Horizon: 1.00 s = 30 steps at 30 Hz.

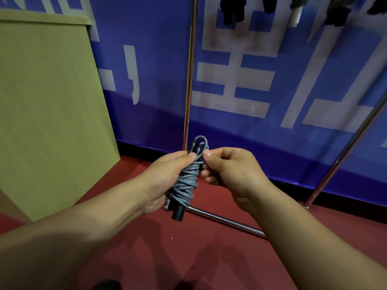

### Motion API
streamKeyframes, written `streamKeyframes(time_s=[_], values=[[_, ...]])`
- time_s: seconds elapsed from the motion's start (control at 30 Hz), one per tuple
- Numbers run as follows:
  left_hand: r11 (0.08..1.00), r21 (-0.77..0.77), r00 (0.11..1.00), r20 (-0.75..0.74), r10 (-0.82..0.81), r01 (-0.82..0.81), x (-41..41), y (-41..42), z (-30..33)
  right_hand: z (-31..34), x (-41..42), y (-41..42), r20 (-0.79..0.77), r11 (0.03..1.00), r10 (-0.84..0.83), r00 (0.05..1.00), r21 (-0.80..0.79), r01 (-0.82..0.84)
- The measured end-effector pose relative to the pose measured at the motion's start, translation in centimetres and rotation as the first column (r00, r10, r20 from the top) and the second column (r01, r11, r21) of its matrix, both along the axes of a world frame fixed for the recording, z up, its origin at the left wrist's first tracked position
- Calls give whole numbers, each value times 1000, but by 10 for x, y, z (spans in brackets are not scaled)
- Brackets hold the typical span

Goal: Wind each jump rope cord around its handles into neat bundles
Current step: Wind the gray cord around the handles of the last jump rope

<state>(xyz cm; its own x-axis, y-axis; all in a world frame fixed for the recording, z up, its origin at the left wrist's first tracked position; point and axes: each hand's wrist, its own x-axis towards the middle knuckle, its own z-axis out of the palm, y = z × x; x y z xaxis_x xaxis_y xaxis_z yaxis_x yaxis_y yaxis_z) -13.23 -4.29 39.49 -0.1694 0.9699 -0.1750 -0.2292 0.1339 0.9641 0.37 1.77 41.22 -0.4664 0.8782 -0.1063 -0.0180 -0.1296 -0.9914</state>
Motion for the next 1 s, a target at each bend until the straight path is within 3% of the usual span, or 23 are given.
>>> streamKeyframes(time_s=[0.2, 0.3, 0.47, 0.73, 1.0], values=[[999, 37, 999, 49, 7, -9, 0, -2, 3, -4, -10, -3, -97, 999, -47, 994, -15, 45], [999, 40, 999, 51, 16, -18, 0, -5, 3, -4, -9, -2, -132, 996, 2, 991, -92, -14], [998, 53, 998, 31, -46, 45, -4, -9, 1, -4, -6, -2, -144, 995, 39, 989, -88, -52], [994, 74, 993, -94, -75, 82, -5, -7, -6, -12, -4, -2, -31, 988, -20, 999, 152, 24], [991, 134, 988, -153, 37, -16, -6, -3, -2, -15, -1, -4, -71, 985, -26, 997, 170, 37]])
